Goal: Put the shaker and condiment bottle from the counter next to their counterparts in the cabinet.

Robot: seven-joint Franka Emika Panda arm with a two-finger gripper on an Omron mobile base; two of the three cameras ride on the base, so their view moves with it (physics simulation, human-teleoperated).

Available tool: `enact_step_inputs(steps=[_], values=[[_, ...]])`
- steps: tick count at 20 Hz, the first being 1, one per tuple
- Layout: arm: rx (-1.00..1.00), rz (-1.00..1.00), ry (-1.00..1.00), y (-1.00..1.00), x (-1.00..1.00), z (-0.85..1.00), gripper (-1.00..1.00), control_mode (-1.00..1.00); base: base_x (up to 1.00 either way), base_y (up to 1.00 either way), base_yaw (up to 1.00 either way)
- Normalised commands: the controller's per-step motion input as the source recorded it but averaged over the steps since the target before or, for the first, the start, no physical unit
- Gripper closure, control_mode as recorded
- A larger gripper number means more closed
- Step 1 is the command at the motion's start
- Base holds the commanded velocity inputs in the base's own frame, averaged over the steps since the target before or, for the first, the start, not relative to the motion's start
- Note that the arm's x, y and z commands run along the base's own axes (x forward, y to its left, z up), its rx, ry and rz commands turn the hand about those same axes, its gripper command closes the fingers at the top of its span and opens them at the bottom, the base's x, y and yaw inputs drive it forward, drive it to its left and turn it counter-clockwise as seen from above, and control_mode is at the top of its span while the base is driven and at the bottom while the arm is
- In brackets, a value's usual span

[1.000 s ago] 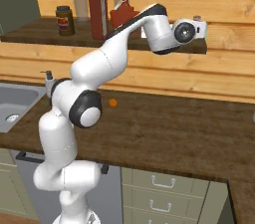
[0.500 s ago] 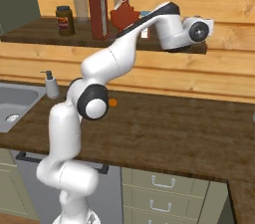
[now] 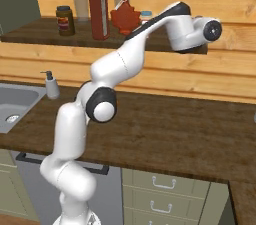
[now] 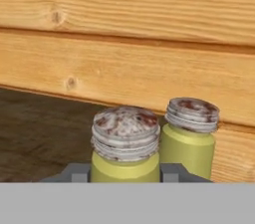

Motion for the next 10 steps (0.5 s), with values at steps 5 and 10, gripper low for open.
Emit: enact_step_inputs(steps=[5, 10], values=[[-0.1, 0.09, 0.0, 0.25, -0.05, -0.45, -1.0, -1.0, 0.0, 0.0, 0.0], [-0.01, 0.06, 0.0, 0.02, -0.16, -0.13, -1.0, -1.0, 0.0, 0.0, 0.0]])
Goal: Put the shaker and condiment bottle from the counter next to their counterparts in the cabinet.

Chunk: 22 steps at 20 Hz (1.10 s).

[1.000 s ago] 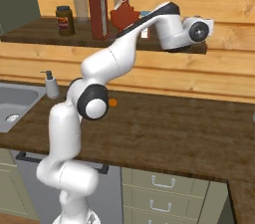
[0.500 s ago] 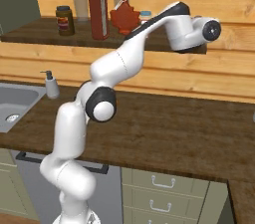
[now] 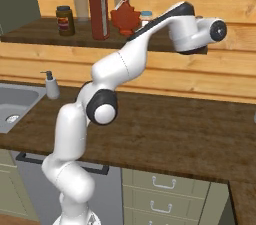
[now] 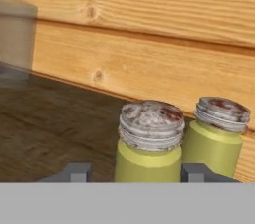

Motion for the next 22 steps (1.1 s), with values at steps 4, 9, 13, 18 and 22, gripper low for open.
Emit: enact_step_inputs(steps=[4, 9, 13, 18, 22], values=[[0.0, 0.0, 0.0, -0.19, -0.7, 0.0, -1.0, -1.0, 0.0, 0.0, 0.0], [0.03, 0.0, 0.0, -0.35, -0.91, 0.0, -1.0, -1.0, 0.0, 0.0, 0.0], [0.04, 0.0, 0.0, -0.33, -0.89, 0.0, -1.0, -1.0, 0.0, 0.0, 0.0], [0.05, 0.0, 0.0, -0.29, -0.87, 0.02, -1.0, -1.0, 0.0, 0.0, 0.0], [0.04, 0.0, 0.0, -0.01, -0.9, 0.11, -1.0, -1.0, 0.0, 0.0, 0.0]])
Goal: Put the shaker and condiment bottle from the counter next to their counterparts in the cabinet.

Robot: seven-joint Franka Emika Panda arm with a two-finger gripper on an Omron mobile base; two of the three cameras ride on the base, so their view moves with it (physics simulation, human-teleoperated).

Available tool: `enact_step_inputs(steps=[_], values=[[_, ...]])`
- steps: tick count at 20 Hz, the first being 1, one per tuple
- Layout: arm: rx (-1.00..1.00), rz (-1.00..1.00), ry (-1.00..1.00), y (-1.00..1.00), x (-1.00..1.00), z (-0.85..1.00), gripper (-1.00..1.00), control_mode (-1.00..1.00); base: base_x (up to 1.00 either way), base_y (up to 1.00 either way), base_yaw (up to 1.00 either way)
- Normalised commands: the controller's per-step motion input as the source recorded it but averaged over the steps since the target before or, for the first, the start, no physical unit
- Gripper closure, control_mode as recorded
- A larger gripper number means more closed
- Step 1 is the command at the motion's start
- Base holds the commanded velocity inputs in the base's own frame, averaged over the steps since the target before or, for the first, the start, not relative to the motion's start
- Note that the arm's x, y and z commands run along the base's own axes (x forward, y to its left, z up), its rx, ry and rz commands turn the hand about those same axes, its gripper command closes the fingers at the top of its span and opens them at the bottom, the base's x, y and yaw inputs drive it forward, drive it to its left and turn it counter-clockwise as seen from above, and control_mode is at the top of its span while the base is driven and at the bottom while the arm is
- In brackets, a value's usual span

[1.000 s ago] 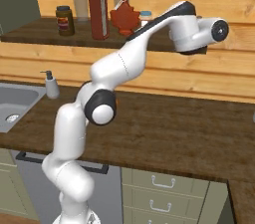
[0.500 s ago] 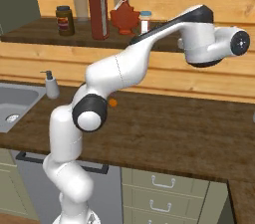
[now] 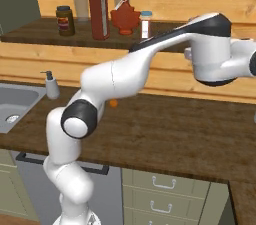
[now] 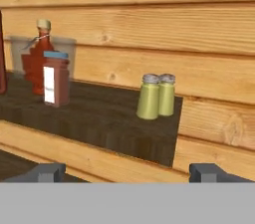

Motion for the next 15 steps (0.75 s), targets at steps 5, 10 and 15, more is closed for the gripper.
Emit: enact_step_inputs(steps=[5, 10, 15], values=[[0.01, -0.06, 0.0, 0.49, -0.93, 0.0, -1.0, -1.0, 0.0, 0.0, 0.0], [0.0, 0.0, 0.0, 0.46, -1.0, 0.0, -1.0, -1.0, 0.0, 0.0, 0.0], [-0.01, 0.0, 0.0, 0.68, -0.91, -0.11, -1.0, -1.0, 0.0, 0.0, 0.0]])
